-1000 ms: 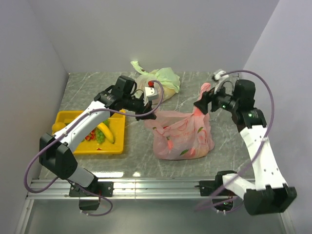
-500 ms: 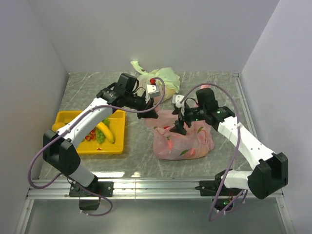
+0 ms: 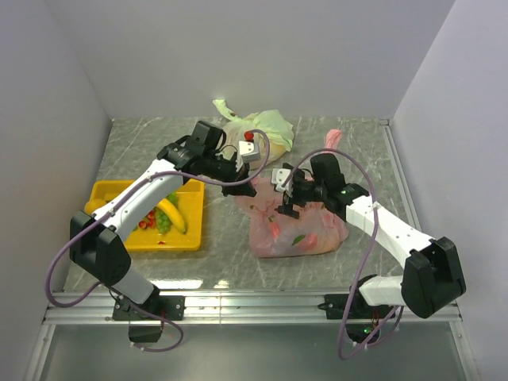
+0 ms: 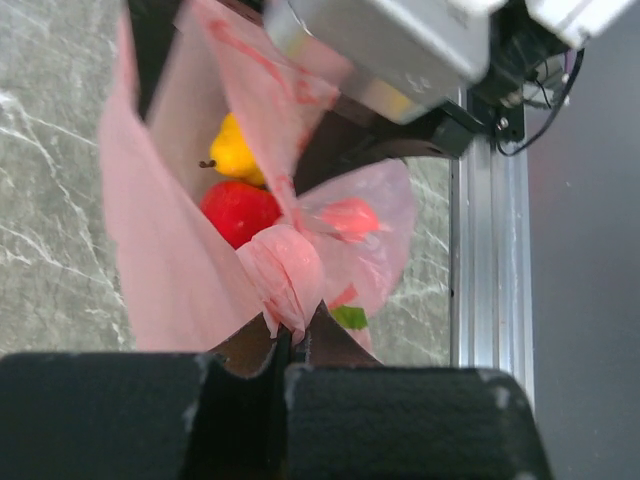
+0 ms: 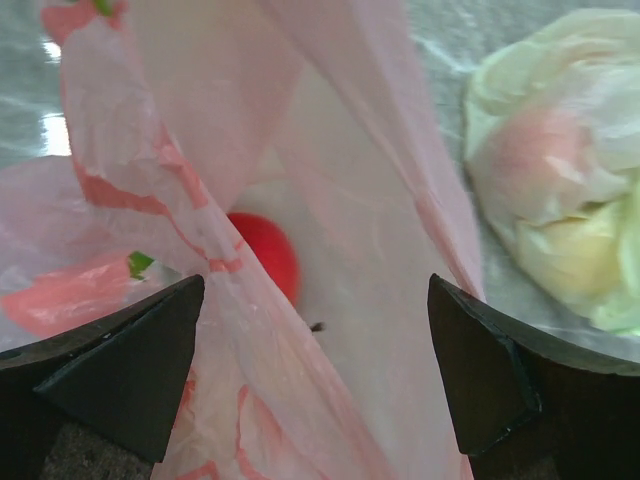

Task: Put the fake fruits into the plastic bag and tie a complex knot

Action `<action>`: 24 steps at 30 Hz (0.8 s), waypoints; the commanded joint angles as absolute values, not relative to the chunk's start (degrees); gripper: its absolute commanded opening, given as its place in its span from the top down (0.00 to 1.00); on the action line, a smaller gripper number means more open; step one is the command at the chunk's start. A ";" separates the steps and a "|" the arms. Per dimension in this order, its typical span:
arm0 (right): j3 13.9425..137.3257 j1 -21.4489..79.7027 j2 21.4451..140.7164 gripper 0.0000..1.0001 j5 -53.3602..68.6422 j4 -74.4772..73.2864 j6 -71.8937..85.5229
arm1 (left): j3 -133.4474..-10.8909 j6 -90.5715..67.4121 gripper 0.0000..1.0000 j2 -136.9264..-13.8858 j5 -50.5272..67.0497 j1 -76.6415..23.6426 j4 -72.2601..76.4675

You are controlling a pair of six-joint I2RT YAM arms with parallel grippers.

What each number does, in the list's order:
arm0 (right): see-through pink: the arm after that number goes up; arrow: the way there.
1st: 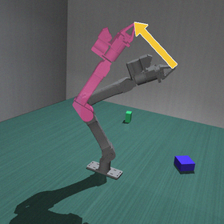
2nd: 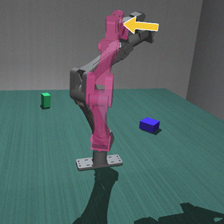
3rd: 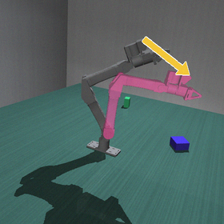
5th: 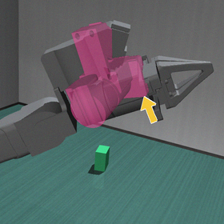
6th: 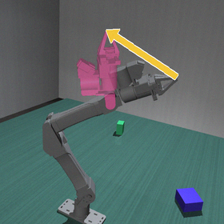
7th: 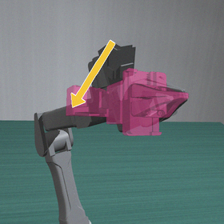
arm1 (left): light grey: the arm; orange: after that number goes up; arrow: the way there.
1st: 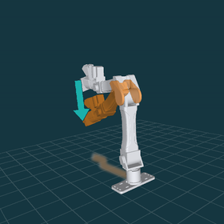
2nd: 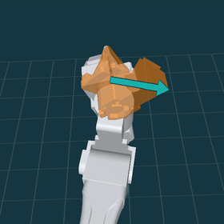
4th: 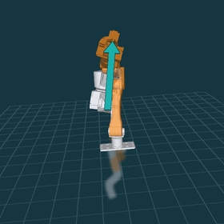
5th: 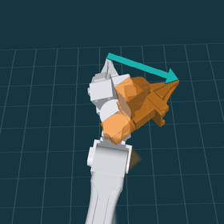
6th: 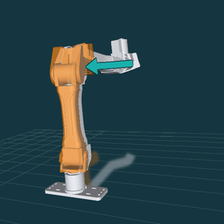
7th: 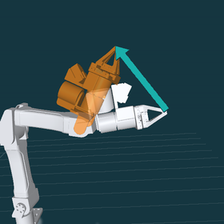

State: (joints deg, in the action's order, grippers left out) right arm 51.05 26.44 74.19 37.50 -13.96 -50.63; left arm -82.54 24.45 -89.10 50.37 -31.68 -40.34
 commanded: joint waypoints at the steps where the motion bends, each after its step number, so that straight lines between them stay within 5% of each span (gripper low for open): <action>1: 49.49 26.46 72.61 0.02 34.11 -3.53 -50.27 | -85.51 28.56 1.00 -88.85 53.08 -31.64 -43.93; 14: 39.38 26.72 62.67 0.03 30.50 6.50 -53.88 | -88.85 30.49 1.00 -92.46 55.45 -31.73 -50.44; 24: 48.68 26.37 74.17 0.06 37.43 -3.39 -56.25 | -95.09 45.78 1.00 -94.13 54.76 -35.94 -64.86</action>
State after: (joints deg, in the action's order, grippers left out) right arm 43.55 26.48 71.00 34.33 0.67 -54.28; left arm -91.44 38.72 -94.54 53.71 -33.98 -58.76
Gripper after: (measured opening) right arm 0.972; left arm 0.014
